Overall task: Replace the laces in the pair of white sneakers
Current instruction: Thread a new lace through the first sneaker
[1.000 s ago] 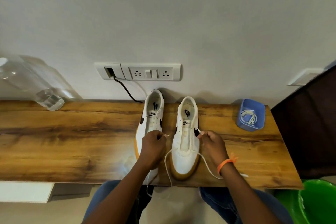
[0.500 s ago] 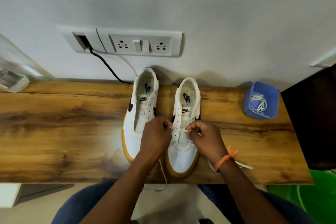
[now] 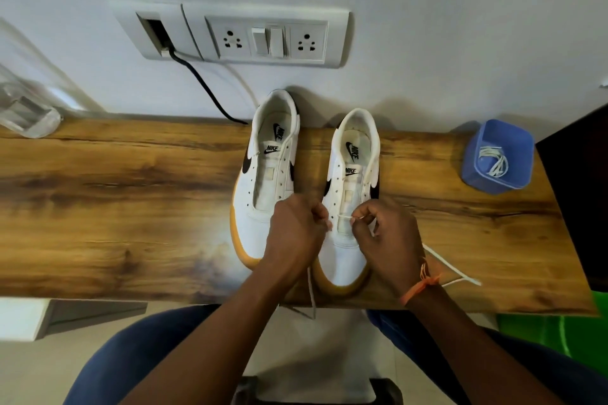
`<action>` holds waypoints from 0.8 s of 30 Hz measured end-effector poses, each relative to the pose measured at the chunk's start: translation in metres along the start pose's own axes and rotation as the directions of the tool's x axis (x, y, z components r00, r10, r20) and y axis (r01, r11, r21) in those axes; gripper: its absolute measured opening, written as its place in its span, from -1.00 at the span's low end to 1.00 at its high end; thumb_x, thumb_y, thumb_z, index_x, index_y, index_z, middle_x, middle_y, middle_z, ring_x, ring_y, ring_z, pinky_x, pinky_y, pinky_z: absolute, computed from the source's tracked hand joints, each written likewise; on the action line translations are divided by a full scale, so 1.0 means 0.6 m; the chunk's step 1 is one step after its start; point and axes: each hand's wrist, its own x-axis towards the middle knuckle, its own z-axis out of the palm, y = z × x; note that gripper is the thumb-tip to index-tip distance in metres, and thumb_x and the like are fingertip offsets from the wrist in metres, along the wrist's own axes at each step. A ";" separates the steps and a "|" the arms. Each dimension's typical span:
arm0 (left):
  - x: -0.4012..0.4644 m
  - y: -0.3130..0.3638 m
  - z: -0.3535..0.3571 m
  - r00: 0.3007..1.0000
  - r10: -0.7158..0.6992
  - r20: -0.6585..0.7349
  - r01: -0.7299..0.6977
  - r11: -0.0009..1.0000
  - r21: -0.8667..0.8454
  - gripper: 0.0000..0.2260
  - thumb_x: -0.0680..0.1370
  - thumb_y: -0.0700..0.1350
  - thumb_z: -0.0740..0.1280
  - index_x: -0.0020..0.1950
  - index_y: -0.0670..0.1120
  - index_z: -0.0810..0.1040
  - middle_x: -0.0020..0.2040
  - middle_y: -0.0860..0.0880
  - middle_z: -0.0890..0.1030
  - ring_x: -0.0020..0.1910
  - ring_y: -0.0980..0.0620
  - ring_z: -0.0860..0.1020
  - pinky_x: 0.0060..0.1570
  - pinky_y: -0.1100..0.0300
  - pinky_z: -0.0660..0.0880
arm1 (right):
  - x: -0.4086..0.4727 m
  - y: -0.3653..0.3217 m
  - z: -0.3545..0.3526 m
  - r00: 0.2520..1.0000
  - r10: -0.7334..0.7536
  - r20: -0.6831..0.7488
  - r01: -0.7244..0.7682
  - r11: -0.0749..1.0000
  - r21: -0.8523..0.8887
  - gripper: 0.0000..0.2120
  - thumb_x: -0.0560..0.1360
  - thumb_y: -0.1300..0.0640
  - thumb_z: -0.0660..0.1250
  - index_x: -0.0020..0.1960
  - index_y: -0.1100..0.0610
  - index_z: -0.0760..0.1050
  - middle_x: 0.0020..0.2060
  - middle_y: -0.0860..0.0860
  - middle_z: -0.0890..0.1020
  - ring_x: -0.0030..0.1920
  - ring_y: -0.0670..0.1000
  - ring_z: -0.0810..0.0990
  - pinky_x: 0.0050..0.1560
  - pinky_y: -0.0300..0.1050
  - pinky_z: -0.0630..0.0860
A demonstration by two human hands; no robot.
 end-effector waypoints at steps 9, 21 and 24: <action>-0.012 0.003 0.018 0.996 0.031 -0.084 -0.027 0.998 0.060 -0.74 0.42 0.07 0.54 -0.27 -0.11 0.67 -0.34 -0.03 0.64 -0.34 0.05 0.60 -0.38 0.40 0.41 | 0.002 0.002 0.006 0.995 -0.073 0.067 0.070 0.996 0.055 -0.91 0.47 0.22 0.43 -0.09 0.09 0.70 -0.24 0.02 0.66 -0.23 -0.02 0.59 -0.20 -0.09 0.55; -0.012 -0.003 0.024 0.998 -0.017 -0.068 0.010 0.995 -0.103 -0.91 0.44 -0.15 0.48 -0.26 -0.09 0.72 -0.40 0.04 0.64 -0.37 0.11 0.61 -0.32 0.39 0.52 | -0.010 0.000 0.018 0.997 0.002 -0.074 0.003 0.998 0.068 -0.85 0.47 0.14 0.31 -0.15 0.16 0.64 -0.25 0.01 0.65 -0.23 -0.03 0.59 -0.23 -0.02 0.59; -0.010 -0.005 0.024 0.998 -0.021 -0.058 0.015 0.995 -0.102 -0.90 0.46 -0.15 0.47 -0.25 -0.11 0.72 -0.39 0.02 0.65 -0.36 0.10 0.62 -0.34 0.46 0.49 | -0.011 0.000 0.021 0.997 -0.005 -0.082 0.010 0.998 0.057 -0.93 0.48 0.23 0.38 -0.13 0.17 0.65 -0.25 0.02 0.65 -0.24 -0.02 0.60 -0.23 0.00 0.60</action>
